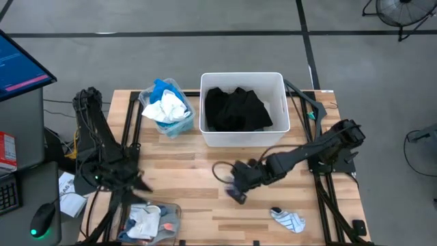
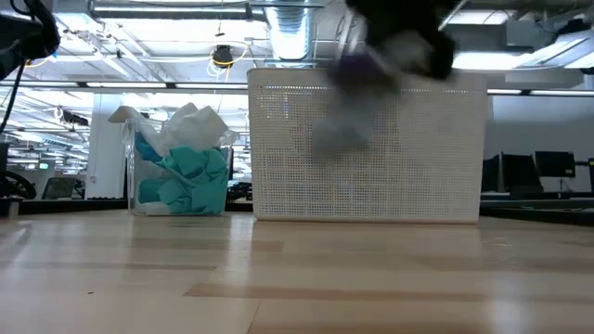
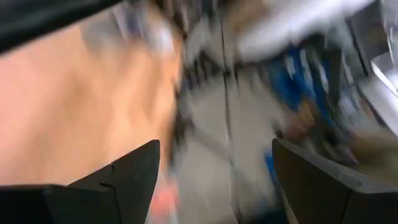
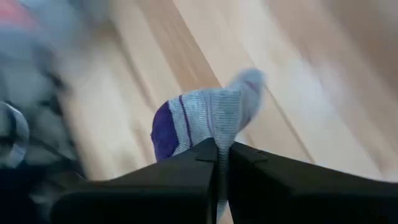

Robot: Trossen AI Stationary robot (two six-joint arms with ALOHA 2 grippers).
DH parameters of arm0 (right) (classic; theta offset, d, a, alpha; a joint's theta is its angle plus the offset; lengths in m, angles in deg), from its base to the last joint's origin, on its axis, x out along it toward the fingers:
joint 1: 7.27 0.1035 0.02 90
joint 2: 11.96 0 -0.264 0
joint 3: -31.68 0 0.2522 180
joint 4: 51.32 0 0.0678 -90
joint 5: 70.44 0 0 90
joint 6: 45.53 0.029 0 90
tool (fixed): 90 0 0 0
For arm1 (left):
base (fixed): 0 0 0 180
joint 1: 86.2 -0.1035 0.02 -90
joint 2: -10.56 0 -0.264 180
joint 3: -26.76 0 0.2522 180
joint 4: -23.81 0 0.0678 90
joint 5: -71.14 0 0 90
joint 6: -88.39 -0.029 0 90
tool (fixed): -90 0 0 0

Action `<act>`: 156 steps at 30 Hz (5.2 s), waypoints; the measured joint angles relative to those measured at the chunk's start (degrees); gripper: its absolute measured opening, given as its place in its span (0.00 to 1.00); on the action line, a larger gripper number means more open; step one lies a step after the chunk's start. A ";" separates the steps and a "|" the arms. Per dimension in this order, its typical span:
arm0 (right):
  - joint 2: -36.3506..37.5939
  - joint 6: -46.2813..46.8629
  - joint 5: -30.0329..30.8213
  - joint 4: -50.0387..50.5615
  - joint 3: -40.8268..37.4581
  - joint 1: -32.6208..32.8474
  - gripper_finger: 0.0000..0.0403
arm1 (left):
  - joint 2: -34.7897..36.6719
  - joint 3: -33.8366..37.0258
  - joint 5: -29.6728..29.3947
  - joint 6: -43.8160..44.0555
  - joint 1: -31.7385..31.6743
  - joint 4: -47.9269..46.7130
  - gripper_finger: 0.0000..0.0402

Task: Pick & Place Cloths
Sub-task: Put the gray sock into the transparent bin, then put the white sock into the transparent bin

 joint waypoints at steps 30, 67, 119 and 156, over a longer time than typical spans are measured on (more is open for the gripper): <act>-13.54 -14.28 2.52 -13.53 25.86 -2.95 0.00 | -13.78 0.00 25.92 -44.06 -38.03 22.21 0.72; -4.99 -17.48 -10.77 -10.98 26.87 0.08 0.16 | -10.43 -0.96 53.55 -27.31 -34.95 27.09 0.00; -2.38 1.68 8.39 31.14 25.42 11.84 0.63 | -21.24 -0.76 42.74 -6.25 -11.94 -6.77 0.47; -10.14 24.97 -18.62 10.29 -9.04 25.39 0.66 | 6.36 -0.87 13.51 -9.85 -12.20 3.41 0.57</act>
